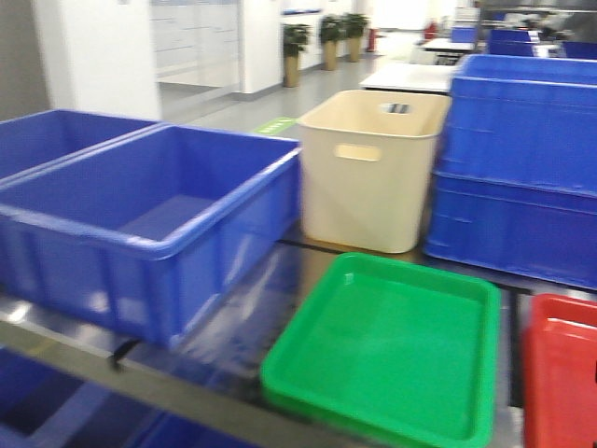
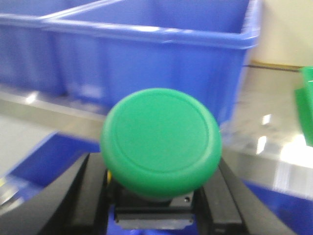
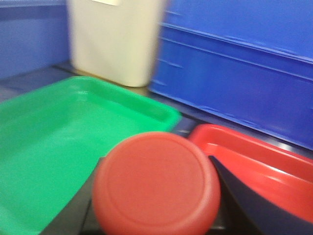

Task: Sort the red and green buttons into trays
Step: 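Drive the base to the green and red trays holding both buttons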

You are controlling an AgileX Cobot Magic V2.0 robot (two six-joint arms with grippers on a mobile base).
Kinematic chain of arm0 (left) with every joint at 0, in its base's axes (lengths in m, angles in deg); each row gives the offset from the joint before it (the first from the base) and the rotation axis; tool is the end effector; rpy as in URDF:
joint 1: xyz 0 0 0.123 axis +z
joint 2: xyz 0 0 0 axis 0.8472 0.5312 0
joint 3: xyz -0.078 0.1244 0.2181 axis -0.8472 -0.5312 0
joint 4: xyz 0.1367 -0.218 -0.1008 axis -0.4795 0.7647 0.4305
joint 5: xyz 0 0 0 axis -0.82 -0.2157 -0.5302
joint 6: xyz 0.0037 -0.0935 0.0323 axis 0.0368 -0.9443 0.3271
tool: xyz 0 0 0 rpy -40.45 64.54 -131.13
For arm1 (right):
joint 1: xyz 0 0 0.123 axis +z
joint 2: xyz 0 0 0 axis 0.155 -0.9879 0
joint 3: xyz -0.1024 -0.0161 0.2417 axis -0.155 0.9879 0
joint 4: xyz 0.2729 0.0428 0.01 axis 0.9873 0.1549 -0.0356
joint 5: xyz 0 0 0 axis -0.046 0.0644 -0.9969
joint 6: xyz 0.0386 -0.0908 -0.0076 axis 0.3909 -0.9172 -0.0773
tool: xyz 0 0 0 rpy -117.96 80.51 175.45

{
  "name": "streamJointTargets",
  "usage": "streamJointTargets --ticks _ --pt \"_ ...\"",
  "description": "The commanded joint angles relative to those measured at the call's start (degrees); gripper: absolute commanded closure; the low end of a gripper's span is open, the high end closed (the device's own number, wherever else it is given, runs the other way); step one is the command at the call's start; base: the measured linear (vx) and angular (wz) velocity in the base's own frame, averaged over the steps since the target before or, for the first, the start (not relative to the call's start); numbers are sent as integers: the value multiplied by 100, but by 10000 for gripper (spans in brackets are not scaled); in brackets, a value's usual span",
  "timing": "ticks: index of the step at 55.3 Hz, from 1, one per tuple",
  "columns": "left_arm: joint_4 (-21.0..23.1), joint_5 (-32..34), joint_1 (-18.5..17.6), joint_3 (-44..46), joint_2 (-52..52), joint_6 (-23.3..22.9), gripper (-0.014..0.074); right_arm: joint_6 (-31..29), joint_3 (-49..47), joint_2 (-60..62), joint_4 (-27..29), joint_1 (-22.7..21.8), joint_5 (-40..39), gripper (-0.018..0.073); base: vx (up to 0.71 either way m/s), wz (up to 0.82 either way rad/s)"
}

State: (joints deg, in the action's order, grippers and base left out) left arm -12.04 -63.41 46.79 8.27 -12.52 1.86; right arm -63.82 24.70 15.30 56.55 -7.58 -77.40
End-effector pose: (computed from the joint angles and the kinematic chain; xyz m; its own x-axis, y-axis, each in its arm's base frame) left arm 0.1809 -0.0222 0.2814 -0.1989 0.0060 -0.9800 0.0583 0.9983 -0.0058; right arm 0.2078 0.0061 0.2763 -0.1634 -0.1882 -0.9684 -0.0687 0.9814 -0.1791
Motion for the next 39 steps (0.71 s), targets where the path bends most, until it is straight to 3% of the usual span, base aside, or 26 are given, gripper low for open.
streamJointTargets --ticks 1,39 --pt "-24 338 -23 180 1 -51 591 -17 -222 26 -1 -13 -428 568 21 -67" --pt "-24 338 -23 180 1 -51 591 -17 -222 26 -1 -13 -428 568 15 -51"
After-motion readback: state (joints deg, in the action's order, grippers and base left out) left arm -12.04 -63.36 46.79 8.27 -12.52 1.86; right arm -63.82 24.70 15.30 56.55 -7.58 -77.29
